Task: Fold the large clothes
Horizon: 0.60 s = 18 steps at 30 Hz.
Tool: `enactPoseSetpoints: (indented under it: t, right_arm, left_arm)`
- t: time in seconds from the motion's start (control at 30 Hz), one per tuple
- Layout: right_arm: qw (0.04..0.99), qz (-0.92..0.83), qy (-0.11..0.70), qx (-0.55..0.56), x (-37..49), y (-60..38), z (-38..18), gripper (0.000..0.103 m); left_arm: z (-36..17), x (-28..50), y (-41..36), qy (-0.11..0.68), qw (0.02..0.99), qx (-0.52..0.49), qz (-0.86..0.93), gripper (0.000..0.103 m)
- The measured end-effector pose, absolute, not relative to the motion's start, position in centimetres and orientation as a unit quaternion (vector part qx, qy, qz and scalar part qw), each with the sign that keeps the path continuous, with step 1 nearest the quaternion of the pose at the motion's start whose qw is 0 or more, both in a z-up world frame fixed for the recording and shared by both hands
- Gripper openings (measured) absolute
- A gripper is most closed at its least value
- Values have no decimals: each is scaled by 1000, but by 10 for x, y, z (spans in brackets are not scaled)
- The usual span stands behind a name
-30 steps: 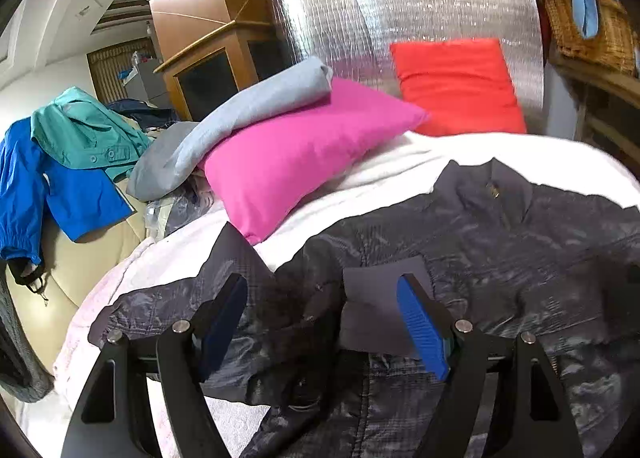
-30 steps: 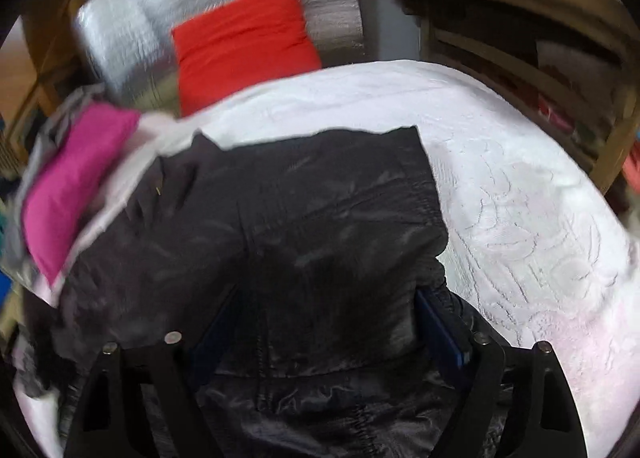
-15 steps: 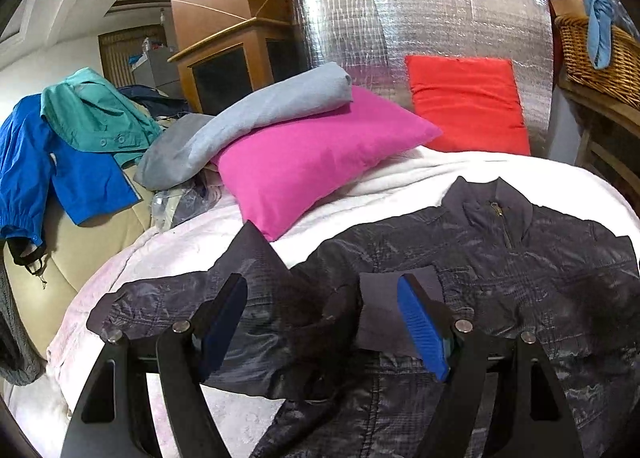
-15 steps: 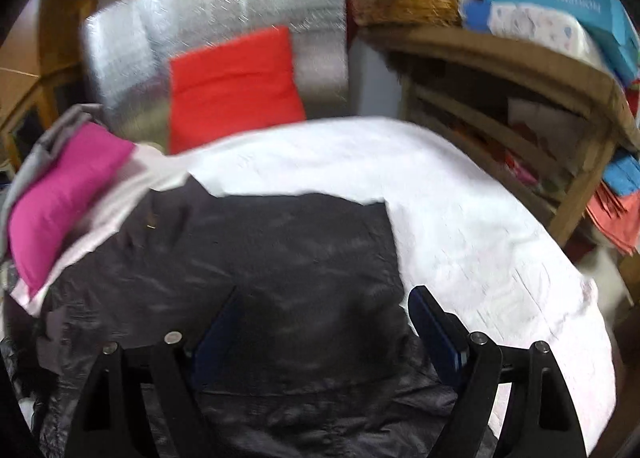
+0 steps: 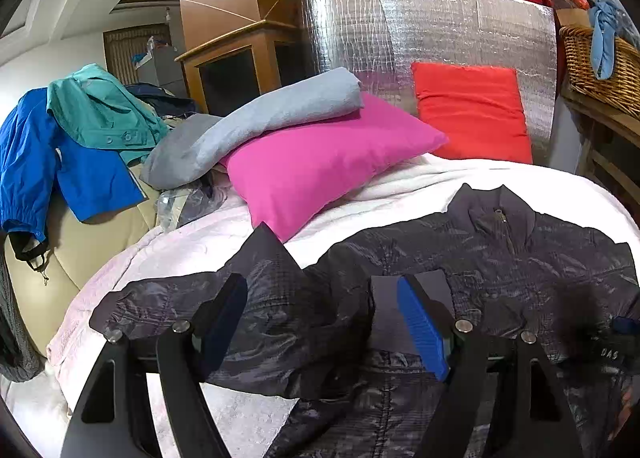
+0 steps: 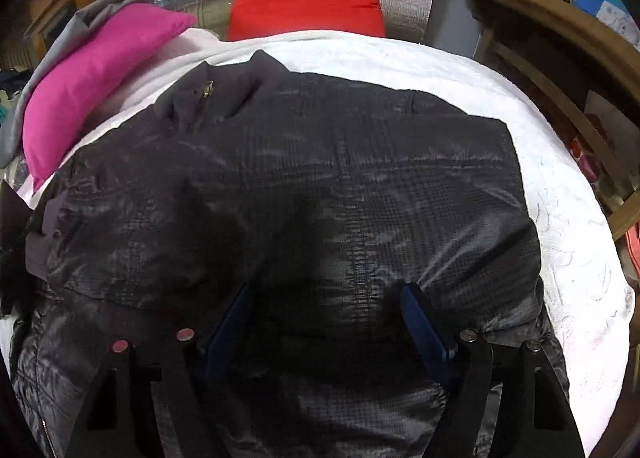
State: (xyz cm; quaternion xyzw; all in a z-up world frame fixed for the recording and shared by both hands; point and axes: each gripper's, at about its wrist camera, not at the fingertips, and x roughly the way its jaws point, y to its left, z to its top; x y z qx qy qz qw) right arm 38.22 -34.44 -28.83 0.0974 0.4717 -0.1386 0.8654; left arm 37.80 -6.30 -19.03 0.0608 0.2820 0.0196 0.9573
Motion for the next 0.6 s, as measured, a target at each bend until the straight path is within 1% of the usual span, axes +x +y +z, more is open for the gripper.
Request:
enactPoseSetpoints:
  t: [0.1,0.17,0.23,0.27,0.3,0.37,0.47,0.53,0.6]
  right_arm:
    - [876,-118,450,126,377,-341,-274,79]
    - [877,-106,450,130,379,-332,-272,79]
    - [859,-89,489,122,387,-318,-290,79]
    - [856,-99,499,90,390,-308,-297,79]
    - [864,-108,488,62,389,-299,-295,80]
    - [867,-102,483,60,387,-293,-287,80]
    - [887,-61,445,109,374,-293,-265,80]
    - [896,-57,428,108,366,-290,-257,80]
    - [902,-55,417,102,361,-288,-253,80]
  left_arm:
    - [-191,379,-59,285,956,60,20,78]
    - [-193,382,-52,295,954,52,17,78]
    - [-197,388,-38,316,948,30,12,78]
    - [-201,393,-26,335,942,10,12,78]
    - [-206,400,-11,357,934,-13,15,78]
    - [-217,410,22,389,919,-56,35,78]
    - [-228,418,81,398,906,-101,105,78]
    - [-233,418,120,398,896,-132,148,78]
    - [-243,418,162,406,878,-185,172,78]
